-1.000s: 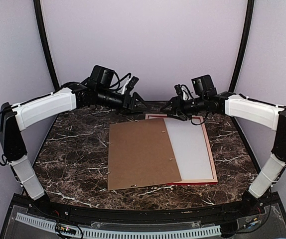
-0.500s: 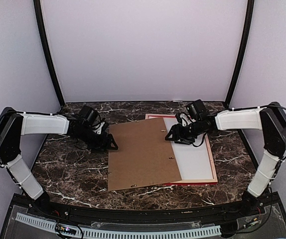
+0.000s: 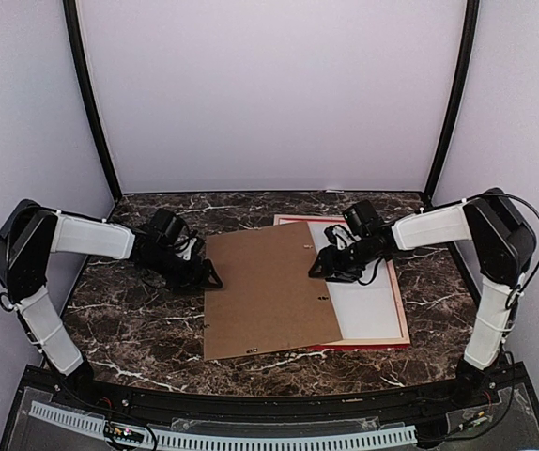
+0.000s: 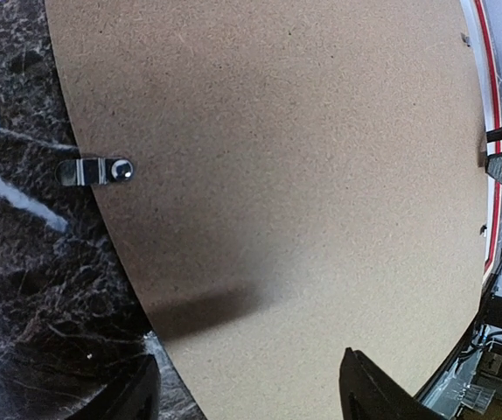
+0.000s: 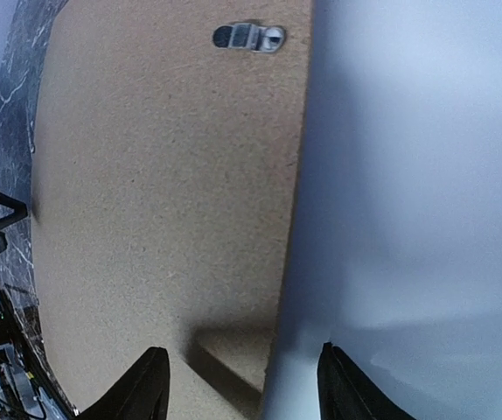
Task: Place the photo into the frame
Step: Pick up the backboard from the frame body, then move the frame body to the center of the board.
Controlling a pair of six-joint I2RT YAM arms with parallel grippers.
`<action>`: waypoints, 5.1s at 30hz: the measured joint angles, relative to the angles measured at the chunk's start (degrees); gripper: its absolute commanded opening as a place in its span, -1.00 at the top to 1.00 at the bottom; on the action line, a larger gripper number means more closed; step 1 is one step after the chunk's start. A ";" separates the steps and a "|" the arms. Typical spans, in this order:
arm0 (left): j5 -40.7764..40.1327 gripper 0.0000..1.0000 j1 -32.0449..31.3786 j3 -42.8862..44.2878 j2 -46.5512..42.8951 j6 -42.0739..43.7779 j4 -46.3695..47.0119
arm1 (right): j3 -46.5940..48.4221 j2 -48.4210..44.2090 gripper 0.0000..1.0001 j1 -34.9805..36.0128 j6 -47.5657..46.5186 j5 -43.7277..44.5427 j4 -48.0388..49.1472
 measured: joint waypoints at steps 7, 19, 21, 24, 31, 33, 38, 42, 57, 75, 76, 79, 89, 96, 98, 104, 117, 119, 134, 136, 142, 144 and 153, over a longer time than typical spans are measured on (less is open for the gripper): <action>1.36 -0.42 0.00 -1.38 0.85 -1.18 3.08 | -0.24 0.68 0.07 -0.74 0.90 -3.85 3.78; 4.28 -0.39 0.52 -2.99 1.57 -3.56 9.05 | -4.66 0.68 0.40 -4.15 5.79 -12.35 12.72; 4.57 -0.39 0.66 -3.21 1.70 -3.89 9.94 | -5.01 0.68 0.44 -4.50 6.40 -13.05 13.42; 4.85 -0.38 0.79 -3.32 1.92 -4.15 10.99 | -5.44 0.68 0.49 -4.90 6.97 -13.81 14.05; 5.03 -0.36 1.09 -3.32 2.47 -4.50 12.66 | -6.01 0.68 0.60 -5.53 7.37 -15.04 14.93; 5.20 -0.36 1.22 -3.32 2.67 -4.50 13.09 | -6.40 0.68 0.59 -5.73 7.54 -15.89 15.61; 5.31 -0.36 1.27 -3.32 2.99 -4.50 14.01 | -7.52 0.63 0.59 -5.92 7.78 -19.82 16.87; 5.31 -0.36 1.25 -3.28 3.23 -4.46 14.45 | -7.58 0.28 0.60 -5.92 7.56 -21.79 16.81; 5.22 -0.48 0.94 -0.33 4.57 -3.39 12.96 | -6.19 -4.33 1.00 -6.58 11.87 -28.72 18.34; -2.86 -0.84 -2.45 12.15 2.91 0.44 9.99 | -12.79 -35.28 1.00 -28.87 4.44 -30.93 -1.11; -3.78 -0.83 -3.63 13.66 3.78 0.87 9.46 | -13.14 -36.44 1.00 -31.26 4.44 -31.17 -2.21; -6.38 -0.76 -6.93 17.99 6.80 2.29 7.39 | -13.25 -38.42 1.00 -37.24 4.39 -31.80 -4.44; -12.85 -0.39 -13.66 29.99 19.15 4.79 -0.66 | -13.25 -40.33 1.00 -47.01 4.74 -34.75 -6.27; -16.61 -0.18 -14.95 33.42 24.87 5.05 -2.95 | -13.64 -40.68 1.00 -47.28 6.84 -36.26 -4.22; -17.29 -0.10 -15.15 34.21 25.64 5.11 -3.15 | -14.16 -40.72 1.00 -47.28 7.28 -36.74 -3.41; -18.62 0.15 -16.13 35.45 26.71 4.48 -3.13 | -16.13 -41.29 1.00 -47.28 7.78 -37.20 -2.60; -21.73 0.60 -16.85 35.93 27.43 1.68 -2.38 | -16.79 -41.57 1.00 -47.25 7.76 -37.51 -2.58; -23.50 0.67 -16.83 35.87 27.32 0.68 -2.16 | -16.79 -41.57 1.00 -46.86 7.72 -37.51 -2.58; -28.76 0.79 -13.70 11.10 11.15 -3.19 4.46 | -16.79 -40.39 1.00 -37.97 6.91 -34.88 -2.49; -28.30 0.79 -12.02 5.99 7.50 -4.68 6.14 | -16.79 -39.36 1.00 -35.85 7.69 -34.14 -1.25; -26.95 0.70 -8.52 -4.11 -0.35 -9.40 8.92 | -16.83 -34.84 1.00 -27.04 11.23 -32.92 5.31; -26.16 0.63 -8.31 -5.70 -1.62 -10.60 9.53 | -16.83 -32.89 1.00 -24.13 12.87 -32.89 8.24; -16.59 0.17 -8.50 -8.39 -4.22 -13.11 9.09 | -16.46 -24.90 1.00 -16.13 17.86 -32.94 17.53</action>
